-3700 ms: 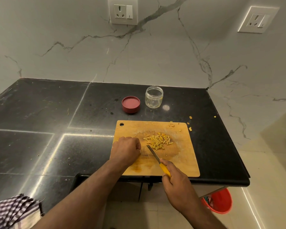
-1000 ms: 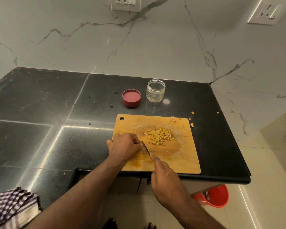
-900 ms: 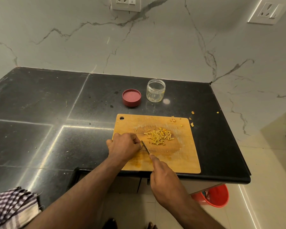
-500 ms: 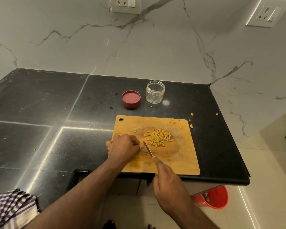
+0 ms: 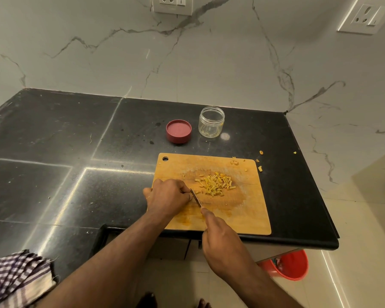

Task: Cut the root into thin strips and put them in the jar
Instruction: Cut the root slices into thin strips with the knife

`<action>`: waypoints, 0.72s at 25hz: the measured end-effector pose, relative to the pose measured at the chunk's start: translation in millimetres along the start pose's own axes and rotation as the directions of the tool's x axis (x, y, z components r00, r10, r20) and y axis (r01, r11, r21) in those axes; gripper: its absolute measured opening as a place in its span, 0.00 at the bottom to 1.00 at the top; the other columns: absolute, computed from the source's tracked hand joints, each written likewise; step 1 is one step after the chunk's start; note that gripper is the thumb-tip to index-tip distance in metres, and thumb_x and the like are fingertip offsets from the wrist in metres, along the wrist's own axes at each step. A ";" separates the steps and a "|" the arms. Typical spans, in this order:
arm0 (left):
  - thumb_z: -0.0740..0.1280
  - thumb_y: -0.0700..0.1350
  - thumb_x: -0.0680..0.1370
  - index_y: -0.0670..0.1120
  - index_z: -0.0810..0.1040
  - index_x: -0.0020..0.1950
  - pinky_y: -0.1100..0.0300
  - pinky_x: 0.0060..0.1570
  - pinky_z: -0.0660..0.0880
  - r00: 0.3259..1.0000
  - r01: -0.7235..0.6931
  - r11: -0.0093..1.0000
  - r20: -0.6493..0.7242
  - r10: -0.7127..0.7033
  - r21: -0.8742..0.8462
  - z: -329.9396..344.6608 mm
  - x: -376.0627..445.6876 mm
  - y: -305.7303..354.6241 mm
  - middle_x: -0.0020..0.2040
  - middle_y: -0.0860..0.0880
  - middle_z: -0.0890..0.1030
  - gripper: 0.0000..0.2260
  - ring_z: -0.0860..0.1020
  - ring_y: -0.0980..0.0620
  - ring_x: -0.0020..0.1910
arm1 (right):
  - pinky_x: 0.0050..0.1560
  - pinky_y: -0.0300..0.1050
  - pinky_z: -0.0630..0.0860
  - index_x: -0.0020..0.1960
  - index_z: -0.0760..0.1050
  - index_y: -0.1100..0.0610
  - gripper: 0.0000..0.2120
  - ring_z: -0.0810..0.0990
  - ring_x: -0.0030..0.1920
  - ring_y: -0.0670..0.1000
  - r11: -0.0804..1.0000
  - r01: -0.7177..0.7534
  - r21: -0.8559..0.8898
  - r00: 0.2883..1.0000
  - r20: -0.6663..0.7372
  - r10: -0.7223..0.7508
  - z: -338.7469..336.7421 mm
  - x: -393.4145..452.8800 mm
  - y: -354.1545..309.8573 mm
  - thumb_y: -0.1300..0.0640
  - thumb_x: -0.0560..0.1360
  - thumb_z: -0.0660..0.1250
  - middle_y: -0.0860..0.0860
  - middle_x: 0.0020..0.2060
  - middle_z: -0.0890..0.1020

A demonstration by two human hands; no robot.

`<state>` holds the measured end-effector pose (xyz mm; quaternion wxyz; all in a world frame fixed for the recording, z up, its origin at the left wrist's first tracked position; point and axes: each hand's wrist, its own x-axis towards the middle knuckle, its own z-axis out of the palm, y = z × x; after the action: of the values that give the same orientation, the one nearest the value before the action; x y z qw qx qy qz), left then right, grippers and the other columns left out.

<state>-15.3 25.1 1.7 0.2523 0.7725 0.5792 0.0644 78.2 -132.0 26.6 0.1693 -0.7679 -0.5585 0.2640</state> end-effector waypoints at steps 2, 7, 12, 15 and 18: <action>0.70 0.59 0.76 0.60 0.83 0.46 0.47 0.56 0.62 1.000 0.000 1.000 0.003 0.000 0.005 0.6 1.2 -0.8 0.46 0.62 0.80 0.05 0.69 0.52 0.60 | 0.55 0.41 0.73 0.79 0.51 0.46 0.25 0.74 0.56 0.46 1.000 -0.007 0.013 1.000 0.005 0.006 0.4 -9.0 2.9 0.54 0.84 0.51 0.48 0.65 0.71; 0.70 0.57 0.77 0.61 0.83 0.49 0.46 0.57 0.63 1.000 0.002 1.000 -0.001 -0.002 -0.016 3.1 3.0 -1.7 0.49 0.63 0.80 0.04 0.69 0.52 0.61 | 0.50 0.37 0.71 0.79 0.49 0.46 0.25 0.74 0.53 0.46 1.000 -0.010 0.013 1.000 -0.021 0.010 -4.7 -25.3 7.6 0.55 0.84 0.51 0.46 0.65 0.70; 0.71 0.59 0.76 0.62 0.84 0.55 0.47 0.57 0.63 1.000 -0.011 1.000 -0.010 0.011 -0.010 4.7 3.8 -3.4 0.52 0.63 0.82 0.09 0.69 0.52 0.62 | 0.54 0.35 0.70 0.79 0.50 0.46 0.25 0.70 0.55 0.43 0.997 -0.027 0.066 0.998 -0.054 0.030 -8.0 -18.0 3.3 0.54 0.84 0.51 0.45 0.69 0.68; 0.71 0.58 0.76 0.61 0.83 0.55 0.47 0.57 0.63 1.000 -0.003 1.000 -0.015 0.002 -0.017 4.3 1.7 -3.8 0.50 0.63 0.82 0.09 0.69 0.53 0.62 | 0.58 0.37 0.71 0.79 0.51 0.46 0.25 0.70 0.57 0.42 0.997 -0.027 0.075 0.999 -0.032 0.030 -6.0 -12.8 1.2 0.53 0.84 0.52 0.45 0.69 0.69; 0.70 0.57 0.76 0.61 0.83 0.51 0.46 0.58 0.64 1.000 -0.002 1.000 -0.030 0.001 -0.019 6.0 0.4 -3.2 0.48 0.63 0.82 0.05 0.71 0.53 0.61 | 0.61 0.40 0.71 0.79 0.50 0.47 0.25 0.71 0.63 0.45 0.998 -0.017 0.053 1.000 -0.015 0.018 -2.1 -7.0 0.1 0.53 0.84 0.51 0.47 0.70 0.68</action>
<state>-15.6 24.2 -5.0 0.2509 0.7694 0.5817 0.0816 77.8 -138.6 29.8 0.1916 -0.7702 -0.5431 0.2741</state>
